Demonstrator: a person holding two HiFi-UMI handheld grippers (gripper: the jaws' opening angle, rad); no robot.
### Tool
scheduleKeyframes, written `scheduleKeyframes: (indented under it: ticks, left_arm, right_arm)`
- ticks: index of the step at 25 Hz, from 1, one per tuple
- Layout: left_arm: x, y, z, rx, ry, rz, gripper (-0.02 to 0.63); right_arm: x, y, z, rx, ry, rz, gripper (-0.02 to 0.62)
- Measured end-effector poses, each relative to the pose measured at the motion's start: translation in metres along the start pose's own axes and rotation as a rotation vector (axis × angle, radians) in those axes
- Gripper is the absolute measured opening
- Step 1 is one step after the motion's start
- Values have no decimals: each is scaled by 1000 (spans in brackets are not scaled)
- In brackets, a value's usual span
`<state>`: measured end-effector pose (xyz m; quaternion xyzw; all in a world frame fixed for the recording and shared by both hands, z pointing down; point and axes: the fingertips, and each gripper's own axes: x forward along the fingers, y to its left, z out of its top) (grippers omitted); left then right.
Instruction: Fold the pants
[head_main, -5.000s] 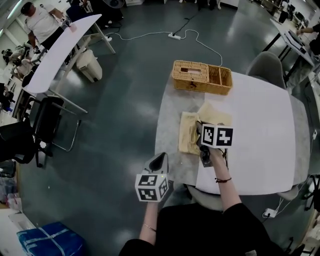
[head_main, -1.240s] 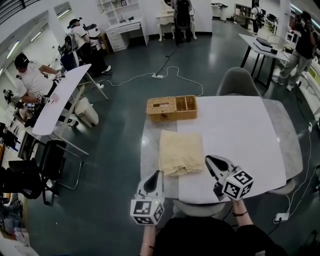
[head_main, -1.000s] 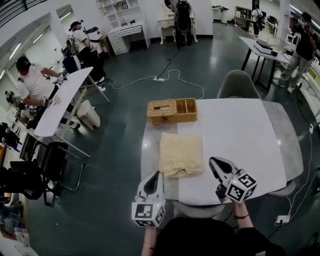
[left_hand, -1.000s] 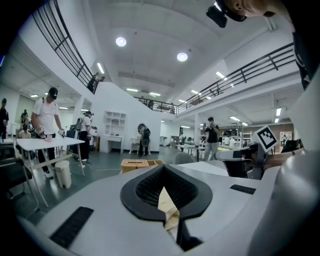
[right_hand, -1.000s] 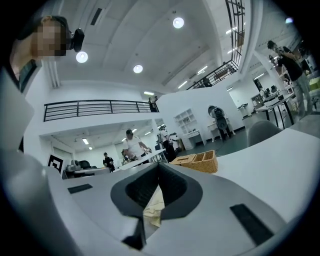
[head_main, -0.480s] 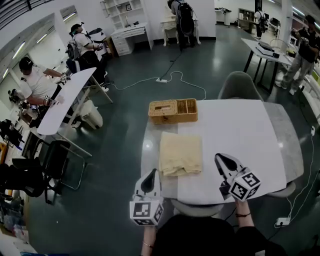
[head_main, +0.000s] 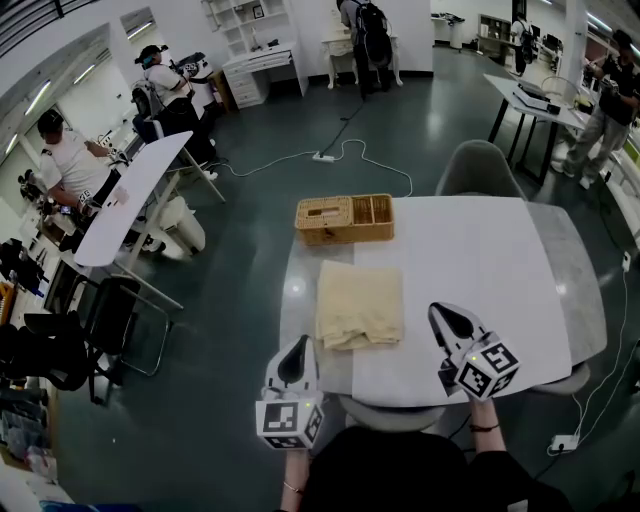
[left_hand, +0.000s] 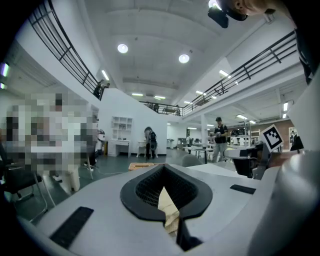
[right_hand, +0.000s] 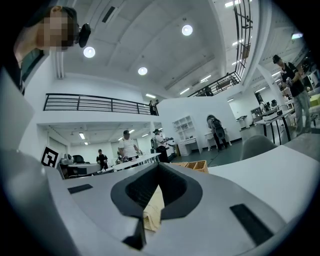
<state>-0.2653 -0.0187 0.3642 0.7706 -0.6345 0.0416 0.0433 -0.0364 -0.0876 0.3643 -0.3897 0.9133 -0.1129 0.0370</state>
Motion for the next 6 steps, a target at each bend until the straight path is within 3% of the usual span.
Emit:
scheduleKeyframes:
  ticks: [6]
  left_arm:
    - [2, -1, 1, 1, -3, -3, 8]
  right_arm:
    - [3, -2, 3, -14, -5, -6, 15]
